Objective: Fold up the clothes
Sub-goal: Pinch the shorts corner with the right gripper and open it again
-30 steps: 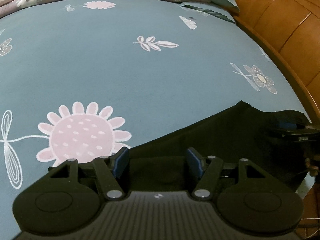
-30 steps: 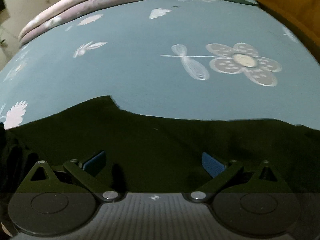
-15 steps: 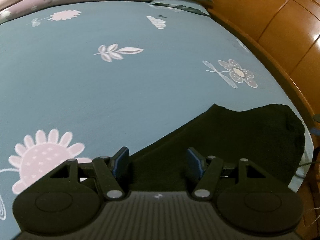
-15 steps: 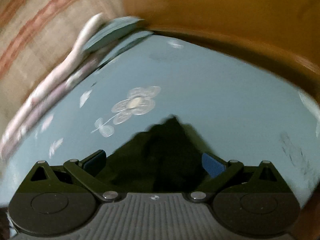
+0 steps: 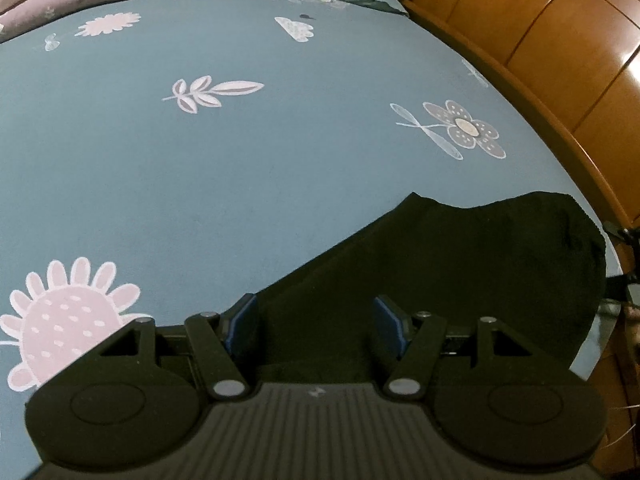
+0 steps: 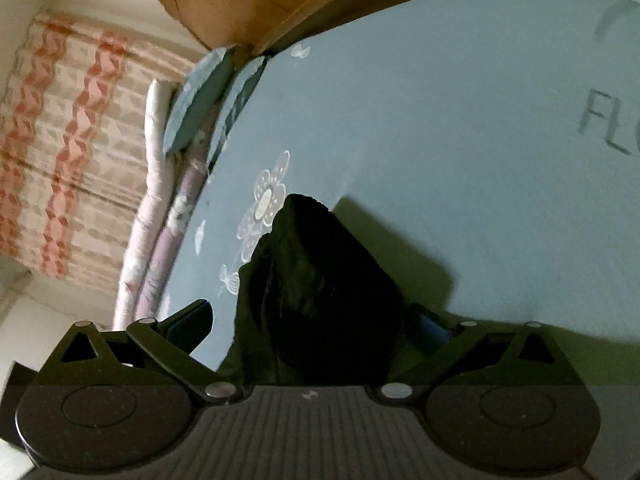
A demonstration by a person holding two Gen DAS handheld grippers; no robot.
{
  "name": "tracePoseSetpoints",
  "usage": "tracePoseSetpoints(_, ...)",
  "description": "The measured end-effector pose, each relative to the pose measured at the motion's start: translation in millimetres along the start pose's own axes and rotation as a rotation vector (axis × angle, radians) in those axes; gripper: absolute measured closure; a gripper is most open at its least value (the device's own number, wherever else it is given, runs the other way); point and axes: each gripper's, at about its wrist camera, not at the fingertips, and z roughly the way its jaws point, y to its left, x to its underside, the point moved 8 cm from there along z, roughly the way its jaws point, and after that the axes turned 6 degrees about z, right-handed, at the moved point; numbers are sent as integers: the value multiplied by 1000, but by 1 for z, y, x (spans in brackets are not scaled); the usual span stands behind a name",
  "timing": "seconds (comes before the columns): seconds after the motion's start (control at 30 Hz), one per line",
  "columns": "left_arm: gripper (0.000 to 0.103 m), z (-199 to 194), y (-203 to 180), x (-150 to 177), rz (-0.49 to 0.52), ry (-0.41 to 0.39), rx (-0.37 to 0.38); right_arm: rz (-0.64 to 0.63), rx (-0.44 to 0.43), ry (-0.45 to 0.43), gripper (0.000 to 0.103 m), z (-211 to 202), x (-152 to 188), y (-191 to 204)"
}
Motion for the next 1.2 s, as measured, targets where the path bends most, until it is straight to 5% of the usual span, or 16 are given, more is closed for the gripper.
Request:
tracePoseSetpoints(0.4, 39, 2, -5, -2, -1, -2, 15, -80, 8, 44, 1, 0, 18, 11)
tracePoseSetpoints(0.47, 39, 1, -9, -2, 10, -10, 26, -100, 56, 39, 9, -1, 19, 12)
tracePoseSetpoints(0.53, 39, 0, -12, -1, 20, -16, 39, -103, 115, 28, 45, -5, 18, 8)
tracePoseSetpoints(0.57, 39, 0, -12, 0, 21, -14, 40, -85, 146, 19, 54, -9, 17, 2)
tracePoseSetpoints(0.73, 39, 1, -5, 1, -3, -6, 20, -95, 175, -15, 64, -16, 20, 8)
tracePoseSetpoints(1.03, 39, 0, 0, 0, -10, -16, 23, -146, 245, -57, 66, -30, 24, 25)
tracePoseSetpoints(1.2, 39, -2, -1, 0, -2, -28, 27, -136, 370, -103, 44, -33, 20, 19)
